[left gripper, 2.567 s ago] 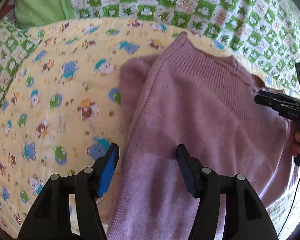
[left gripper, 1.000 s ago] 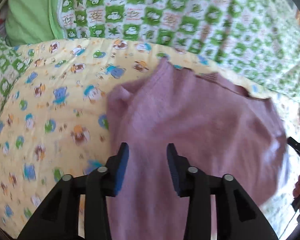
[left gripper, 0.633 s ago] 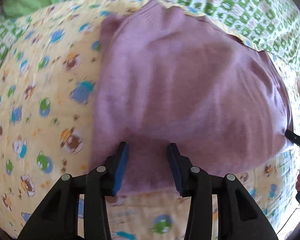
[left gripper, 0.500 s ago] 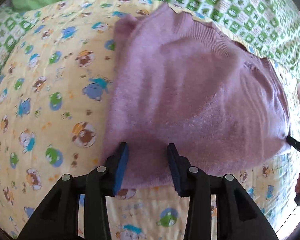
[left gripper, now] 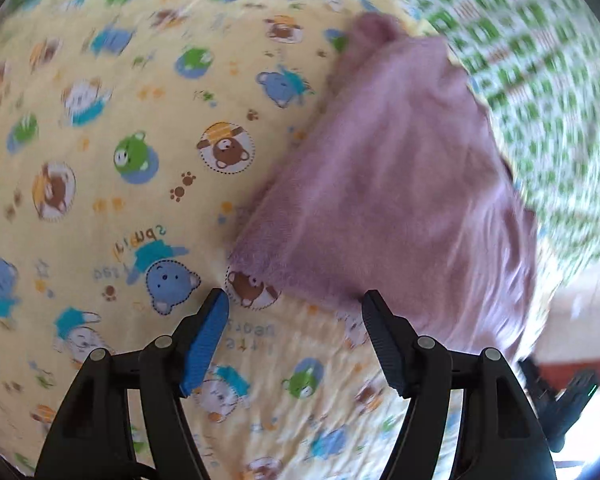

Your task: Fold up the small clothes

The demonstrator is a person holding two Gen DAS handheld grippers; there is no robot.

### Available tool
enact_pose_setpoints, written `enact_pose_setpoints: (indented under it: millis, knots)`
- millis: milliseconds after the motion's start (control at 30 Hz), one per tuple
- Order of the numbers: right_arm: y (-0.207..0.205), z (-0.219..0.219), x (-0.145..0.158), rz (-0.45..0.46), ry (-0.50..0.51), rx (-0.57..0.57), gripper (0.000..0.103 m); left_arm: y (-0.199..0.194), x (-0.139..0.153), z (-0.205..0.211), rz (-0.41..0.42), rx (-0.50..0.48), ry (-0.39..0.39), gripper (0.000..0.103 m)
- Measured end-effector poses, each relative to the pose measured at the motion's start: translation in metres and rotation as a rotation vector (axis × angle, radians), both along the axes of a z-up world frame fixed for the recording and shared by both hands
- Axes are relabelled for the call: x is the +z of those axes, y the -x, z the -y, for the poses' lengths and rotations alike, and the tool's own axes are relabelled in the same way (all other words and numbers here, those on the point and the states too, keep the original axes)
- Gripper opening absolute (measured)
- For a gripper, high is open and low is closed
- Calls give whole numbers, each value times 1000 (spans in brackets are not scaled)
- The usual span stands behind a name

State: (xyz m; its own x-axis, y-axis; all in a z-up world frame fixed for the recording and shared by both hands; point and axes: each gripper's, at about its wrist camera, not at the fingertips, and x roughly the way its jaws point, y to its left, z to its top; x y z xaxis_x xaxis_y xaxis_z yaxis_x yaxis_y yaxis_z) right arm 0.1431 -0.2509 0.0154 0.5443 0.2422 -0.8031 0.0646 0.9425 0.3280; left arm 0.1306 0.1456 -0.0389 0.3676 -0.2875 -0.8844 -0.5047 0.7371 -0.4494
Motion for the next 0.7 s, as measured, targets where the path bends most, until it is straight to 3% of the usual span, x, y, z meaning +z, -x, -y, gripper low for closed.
enact_pose_setpoints:
  millis: [133, 267, 300, 367, 400, 533, 700]
  knots:
    - [0, -20, 6, 14, -22, 40, 53, -10, -6, -10, 20, 95, 82, 75]
    - [-1, -32, 7, 17, -43, 64, 54, -20, -6, -12, 39, 149, 57, 73]
    - [-1, -34, 6, 15, -47, 68, 54, -24, -5, -10, 45, 148, 40, 69]
    - [-3, -37, 6, 15, -54, 73, 54, -32, -5, -7, 56, 119, 17, 28]
    - [-4, -39, 7, 15, -54, 78, 54, -36, -6, -7, 58, 103, 28, 23]
    - [-9, -38, 7, 16, -52, 77, 54, -47, 7, 3, 97, 65, -24, 15]
    - [-16, -30, 9, 18, -77, 57, 54, -60, 50, 37, 211, -62, -87, 14]
